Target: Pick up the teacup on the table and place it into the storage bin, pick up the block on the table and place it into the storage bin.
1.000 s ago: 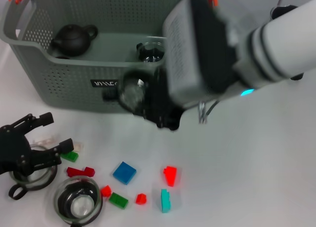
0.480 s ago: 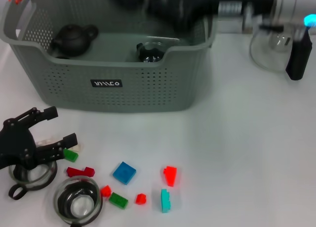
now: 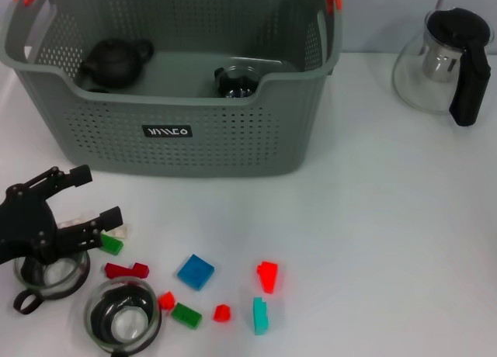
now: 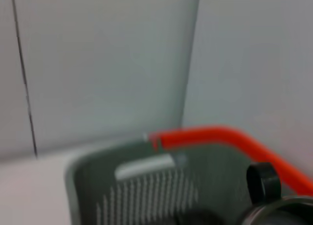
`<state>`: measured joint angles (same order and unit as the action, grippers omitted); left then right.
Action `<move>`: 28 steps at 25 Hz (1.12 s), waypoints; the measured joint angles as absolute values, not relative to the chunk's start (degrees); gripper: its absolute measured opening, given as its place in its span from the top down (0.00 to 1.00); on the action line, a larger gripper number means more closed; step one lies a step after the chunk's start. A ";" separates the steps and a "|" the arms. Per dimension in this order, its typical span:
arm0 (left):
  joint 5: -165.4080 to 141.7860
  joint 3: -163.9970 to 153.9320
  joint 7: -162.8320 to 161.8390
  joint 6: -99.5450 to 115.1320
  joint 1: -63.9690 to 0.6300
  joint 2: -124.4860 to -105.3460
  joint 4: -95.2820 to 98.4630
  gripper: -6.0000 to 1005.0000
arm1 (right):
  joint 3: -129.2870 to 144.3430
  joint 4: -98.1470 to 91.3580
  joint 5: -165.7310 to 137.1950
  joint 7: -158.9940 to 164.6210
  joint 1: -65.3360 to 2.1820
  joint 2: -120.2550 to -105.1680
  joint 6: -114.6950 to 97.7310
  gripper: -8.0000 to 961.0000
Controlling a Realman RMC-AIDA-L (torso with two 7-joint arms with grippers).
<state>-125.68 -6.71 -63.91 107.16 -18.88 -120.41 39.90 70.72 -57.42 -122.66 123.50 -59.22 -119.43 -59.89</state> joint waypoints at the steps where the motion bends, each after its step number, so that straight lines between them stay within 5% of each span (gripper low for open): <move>1: -125.68 -6.70 -64.08 107.14 -18.88 -120.41 39.90 0.07 | 70.56 -54.71 -125.63 124.09 -61.81 -119.46 -59.57 0.89; 9: -125.69 -6.45 -64.24 107.06 -18.94 -120.64 39.87 0.07 | 72.60 -38.63 -141.45 126.47 -73.66 -120.58 -50.54 0.88; 28: -126.11 -6.79 -64.19 106.81 -19.10 -120.84 39.57 0.07 | 74.83 -25.46 -141.47 125.43 -75.05 -120.92 -40.26 0.86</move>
